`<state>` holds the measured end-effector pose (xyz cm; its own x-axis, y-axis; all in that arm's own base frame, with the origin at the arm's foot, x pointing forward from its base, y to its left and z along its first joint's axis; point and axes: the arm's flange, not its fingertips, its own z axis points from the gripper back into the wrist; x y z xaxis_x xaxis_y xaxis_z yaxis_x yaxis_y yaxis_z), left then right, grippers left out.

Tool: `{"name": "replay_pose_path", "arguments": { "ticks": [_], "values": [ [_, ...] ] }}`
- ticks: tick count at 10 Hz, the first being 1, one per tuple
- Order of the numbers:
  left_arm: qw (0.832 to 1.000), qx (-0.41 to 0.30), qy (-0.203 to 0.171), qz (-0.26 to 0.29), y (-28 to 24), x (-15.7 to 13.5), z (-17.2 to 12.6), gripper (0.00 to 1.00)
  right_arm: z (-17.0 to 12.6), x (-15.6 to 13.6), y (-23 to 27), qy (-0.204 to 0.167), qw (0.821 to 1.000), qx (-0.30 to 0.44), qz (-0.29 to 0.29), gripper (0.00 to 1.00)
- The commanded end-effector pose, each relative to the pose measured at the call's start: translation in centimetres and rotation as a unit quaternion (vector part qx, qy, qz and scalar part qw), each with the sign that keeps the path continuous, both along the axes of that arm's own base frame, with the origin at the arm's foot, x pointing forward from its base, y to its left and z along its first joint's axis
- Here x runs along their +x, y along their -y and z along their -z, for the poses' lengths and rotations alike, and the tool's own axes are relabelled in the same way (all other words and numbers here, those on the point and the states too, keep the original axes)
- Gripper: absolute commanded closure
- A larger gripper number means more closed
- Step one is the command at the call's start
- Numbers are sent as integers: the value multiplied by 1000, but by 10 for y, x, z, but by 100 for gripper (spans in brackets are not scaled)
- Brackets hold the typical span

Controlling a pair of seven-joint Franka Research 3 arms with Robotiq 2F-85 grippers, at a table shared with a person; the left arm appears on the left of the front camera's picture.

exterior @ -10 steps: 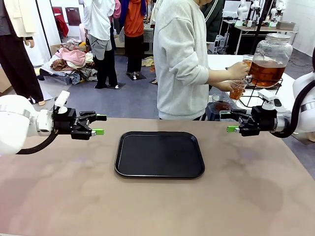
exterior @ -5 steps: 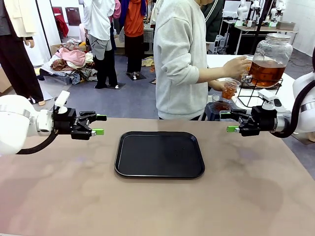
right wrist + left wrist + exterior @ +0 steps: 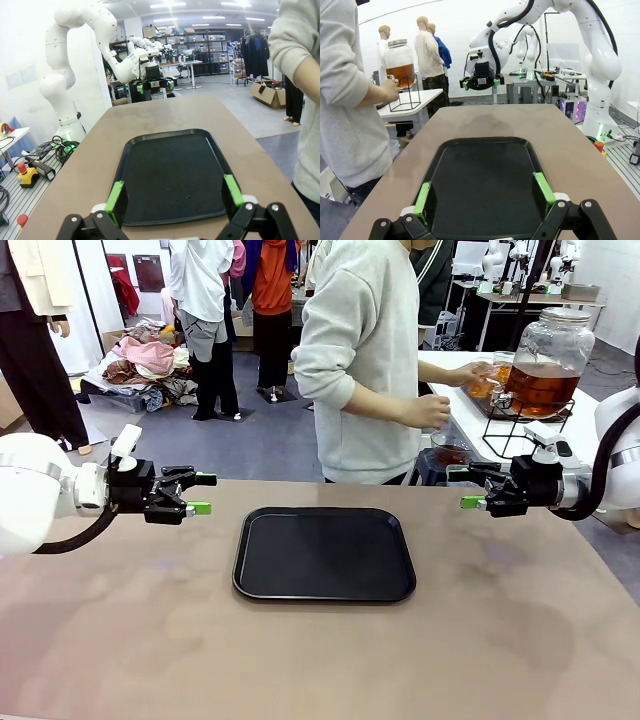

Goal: Pour the drink into the iced cup.
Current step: Open the gripper to release the iced cup you were holding.

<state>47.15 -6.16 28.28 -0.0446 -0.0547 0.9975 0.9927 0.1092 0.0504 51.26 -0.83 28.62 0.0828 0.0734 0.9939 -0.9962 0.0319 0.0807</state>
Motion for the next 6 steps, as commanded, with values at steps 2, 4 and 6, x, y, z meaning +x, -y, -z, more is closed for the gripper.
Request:
{"name": "replay_pose_path", "arguments": {
  "ticks": [2, 4, 6],
  "values": [
    [1000, -5, 1, -5, 0, 0, -2, 0, -3, 1, -1, 2, 1000, -4, 1, 0],
    [1000, -5, 1, -5, 0, 0, -2, 0, -3, 1, -1, 2, 1000, -4, 1, 0],
    [1000, -5, 1, -5, 0, 0, -2, 0, -3, 1, -1, 2, 1000, -4, 1, 0]
  ]
}}
